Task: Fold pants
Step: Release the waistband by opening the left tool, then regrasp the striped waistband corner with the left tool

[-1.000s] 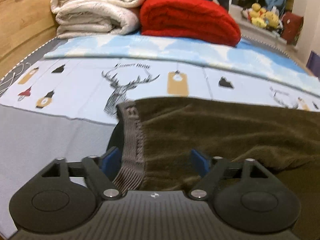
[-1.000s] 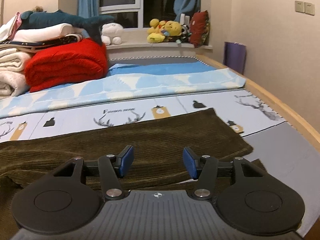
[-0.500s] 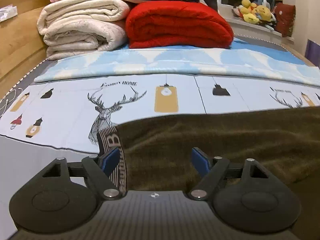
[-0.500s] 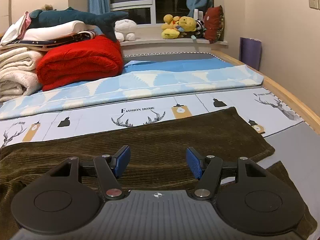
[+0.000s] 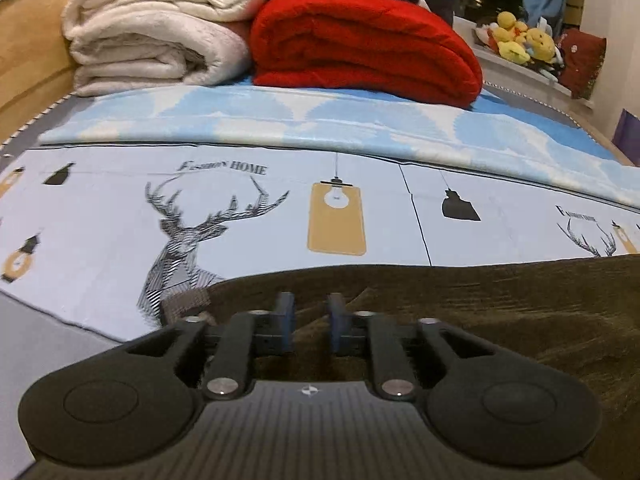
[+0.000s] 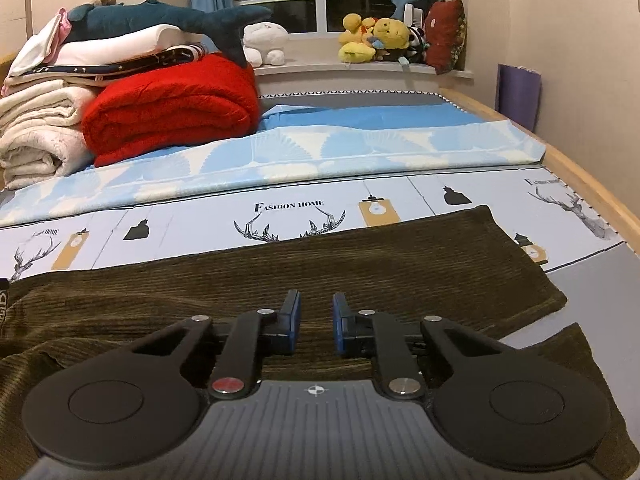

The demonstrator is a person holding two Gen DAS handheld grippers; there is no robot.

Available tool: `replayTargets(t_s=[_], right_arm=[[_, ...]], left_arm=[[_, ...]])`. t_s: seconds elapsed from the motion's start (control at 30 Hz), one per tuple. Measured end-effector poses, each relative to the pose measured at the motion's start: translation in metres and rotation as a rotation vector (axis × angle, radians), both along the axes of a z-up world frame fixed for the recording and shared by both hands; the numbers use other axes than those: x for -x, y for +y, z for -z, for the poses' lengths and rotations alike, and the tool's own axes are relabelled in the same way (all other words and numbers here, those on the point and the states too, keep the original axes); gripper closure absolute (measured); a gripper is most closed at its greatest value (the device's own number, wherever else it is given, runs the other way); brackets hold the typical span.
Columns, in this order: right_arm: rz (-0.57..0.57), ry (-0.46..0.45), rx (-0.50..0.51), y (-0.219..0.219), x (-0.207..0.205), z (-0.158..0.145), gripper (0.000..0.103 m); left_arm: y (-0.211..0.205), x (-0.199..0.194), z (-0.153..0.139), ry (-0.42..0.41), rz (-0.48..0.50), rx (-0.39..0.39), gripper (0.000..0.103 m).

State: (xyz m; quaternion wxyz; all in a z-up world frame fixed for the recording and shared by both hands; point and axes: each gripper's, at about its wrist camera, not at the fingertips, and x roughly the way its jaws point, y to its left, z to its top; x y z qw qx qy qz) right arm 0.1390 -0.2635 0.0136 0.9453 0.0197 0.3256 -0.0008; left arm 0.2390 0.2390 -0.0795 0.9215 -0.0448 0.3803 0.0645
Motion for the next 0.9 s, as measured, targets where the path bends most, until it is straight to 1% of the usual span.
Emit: replayTargets(t_s=[0.03, 0.1, 0.13, 0.17, 0.2, 0.23, 0.3, 0.37, 0.43, 0.47, 0.5, 0.53, 0.57, 0.6, 0.63, 0.7, 0.73, 0.8, 0.87, 0.9], right_arm=[[-0.007, 0.002, 0.002, 0.001, 0.0, 0.001, 0.086], [-0.021, 0.009, 0.011, 0.002, -0.002, 0.003, 0.086], [-0.024, 0.012, 0.017, 0.002, -0.003, 0.004, 0.086], [-0.027, 0.015, 0.022, 0.002, -0.004, 0.005, 0.086], [-0.028, 0.02, 0.025, 0.002, -0.005, 0.006, 0.086], [-0.027, 0.025, 0.026, 0.001, -0.006, 0.007, 0.086], [-0.022, 0.034, 0.027, -0.001, -0.01, 0.01, 0.086], [-0.014, 0.043, 0.03, -0.003, -0.012, 0.012, 0.086], [-0.01, 0.052, 0.036, -0.003, -0.014, 0.015, 0.086], [-0.009, 0.057, 0.042, -0.003, -0.015, 0.016, 0.085], [-0.008, 0.063, 0.048, -0.002, -0.016, 0.017, 0.085], [-0.007, 0.066, 0.05, -0.002, -0.018, 0.017, 0.085], [-0.006, 0.067, 0.05, -0.002, -0.018, 0.017, 0.085], [-0.005, 0.065, 0.049, -0.001, -0.019, 0.017, 0.085], [-0.005, 0.065, 0.05, 0.0, -0.019, 0.017, 0.085], [-0.005, 0.062, 0.055, 0.0, -0.018, 0.016, 0.085], [-0.005, 0.06, 0.058, 0.001, -0.018, 0.015, 0.085], [0.003, 0.053, 0.075, 0.0, -0.016, 0.014, 0.085], [0.024, 0.047, 0.081, -0.003, -0.013, 0.013, 0.085], [0.04, 0.048, 0.073, -0.006, -0.011, 0.012, 0.085]], left_arm=[[0.0, -0.006, 0.004, -0.001, 0.003, -0.012, 0.051], [-0.001, -0.017, 0.012, 0.003, 0.008, -0.054, 0.038], [-0.002, -0.024, 0.016, 0.011, 0.016, -0.08, 0.035], [-0.002, -0.03, 0.02, 0.022, 0.032, -0.105, 0.035], [-0.002, -0.035, 0.023, 0.03, 0.053, -0.12, 0.033], [-0.001, -0.04, 0.026, 0.036, 0.069, -0.128, 0.027], [0.002, -0.048, 0.031, 0.045, 0.088, -0.15, 0.023], [0.006, -0.055, 0.039, 0.071, 0.085, -0.164, 0.023], [0.011, -0.062, 0.051, 0.126, 0.083, -0.159, 0.023], [0.013, -0.062, 0.054, 0.121, 0.086, -0.151, 0.023], [0.014, -0.062, 0.055, 0.115, 0.09, -0.138, 0.027], [0.015, -0.063, 0.054, 0.114, 0.107, -0.115, 0.046], [0.015, -0.063, 0.053, 0.113, 0.134, -0.076, 0.06], [0.013, -0.063, 0.05, 0.113, 0.151, -0.053, 0.084], [0.01, -0.063, 0.047, 0.11, 0.158, -0.068, 0.092], [-0.003, -0.059, 0.043, 0.109, 0.174, -0.138, 0.098], [-0.008, -0.056, 0.04, 0.108, 0.179, -0.159, 0.1], [-0.016, -0.047, 0.03, 0.104, 0.174, -0.18, 0.1], [-0.023, -0.031, 0.011, 0.092, 0.175, -0.186, 0.1], [-0.028, -0.02, 0.0, 0.078, 0.194, -0.204, 0.1]])
